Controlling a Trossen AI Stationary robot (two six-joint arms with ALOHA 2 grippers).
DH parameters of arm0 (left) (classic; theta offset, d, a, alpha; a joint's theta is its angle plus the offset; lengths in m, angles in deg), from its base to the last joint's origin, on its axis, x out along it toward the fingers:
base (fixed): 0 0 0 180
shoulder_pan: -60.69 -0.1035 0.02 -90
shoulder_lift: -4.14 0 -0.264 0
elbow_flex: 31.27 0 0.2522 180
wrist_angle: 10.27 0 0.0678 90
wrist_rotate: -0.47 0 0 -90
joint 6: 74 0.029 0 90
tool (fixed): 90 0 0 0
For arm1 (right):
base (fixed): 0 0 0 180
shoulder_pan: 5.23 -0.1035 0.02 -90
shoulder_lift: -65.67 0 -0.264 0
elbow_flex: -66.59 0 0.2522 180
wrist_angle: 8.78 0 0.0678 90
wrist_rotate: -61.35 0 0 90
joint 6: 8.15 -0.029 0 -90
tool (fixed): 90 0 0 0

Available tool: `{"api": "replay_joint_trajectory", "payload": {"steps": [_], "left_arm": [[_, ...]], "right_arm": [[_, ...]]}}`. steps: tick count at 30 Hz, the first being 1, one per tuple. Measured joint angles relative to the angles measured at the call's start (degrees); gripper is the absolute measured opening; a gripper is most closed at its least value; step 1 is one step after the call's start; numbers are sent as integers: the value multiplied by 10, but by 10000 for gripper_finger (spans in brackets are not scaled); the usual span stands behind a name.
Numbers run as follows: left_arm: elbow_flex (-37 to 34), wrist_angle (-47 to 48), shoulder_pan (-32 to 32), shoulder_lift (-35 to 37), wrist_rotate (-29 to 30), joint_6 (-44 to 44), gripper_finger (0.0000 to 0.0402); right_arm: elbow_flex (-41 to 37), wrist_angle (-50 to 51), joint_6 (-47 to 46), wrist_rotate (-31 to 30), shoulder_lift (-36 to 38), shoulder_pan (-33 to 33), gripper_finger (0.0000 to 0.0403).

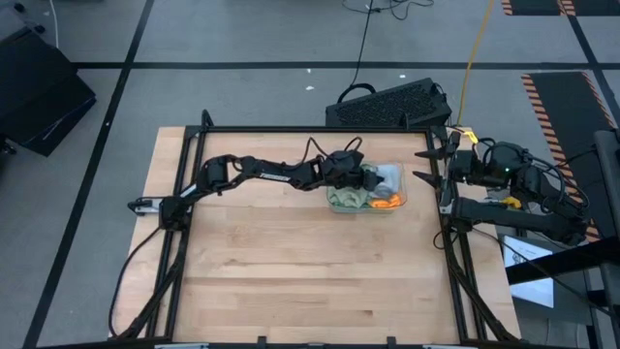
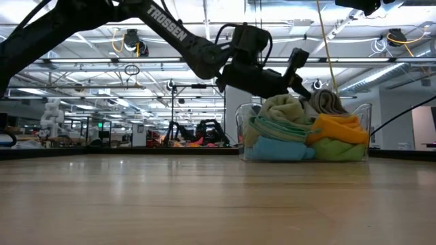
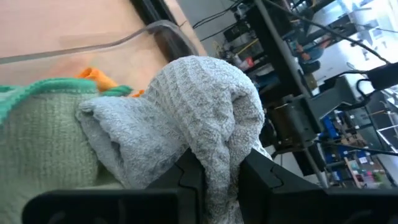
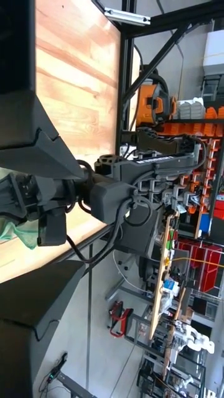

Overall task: Fold microfiber towels
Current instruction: Put the folded gray microfiber cloth into the transparent bin

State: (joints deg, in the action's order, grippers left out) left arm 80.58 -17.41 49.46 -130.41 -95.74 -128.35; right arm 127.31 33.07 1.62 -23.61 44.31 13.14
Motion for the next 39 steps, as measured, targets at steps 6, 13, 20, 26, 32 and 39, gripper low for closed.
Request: {"api": "replay_joint_trajectory", "payload": {"steps": [6, 13, 20, 26, 32, 39], "left_arm": [[-26, 2, -3, 0, 7, -5, 65], [-42, -2, -5, 0, -6, -2, 109], [-43, 6, -6, 6, -27, -2, 225], [-44, 73, -5, 33, -43, -2, 290], [-44, 135, -10, 60, -55, 0, 300], [-44, 253, -14, 94, -65, 14, 301]], "right_arm": [[0, 0, 0, 0, 0, 0, 217], [0, 0, 0, -3, 0, 0, 217], [0, 0, -1, -3, 0, 0, 217], [0, 0, -1, 0, 0, 0, 217], [0, 0, -1, 12, 0, -1, 217], [0, 0, 0, 12, 0, -1, 217]]}}
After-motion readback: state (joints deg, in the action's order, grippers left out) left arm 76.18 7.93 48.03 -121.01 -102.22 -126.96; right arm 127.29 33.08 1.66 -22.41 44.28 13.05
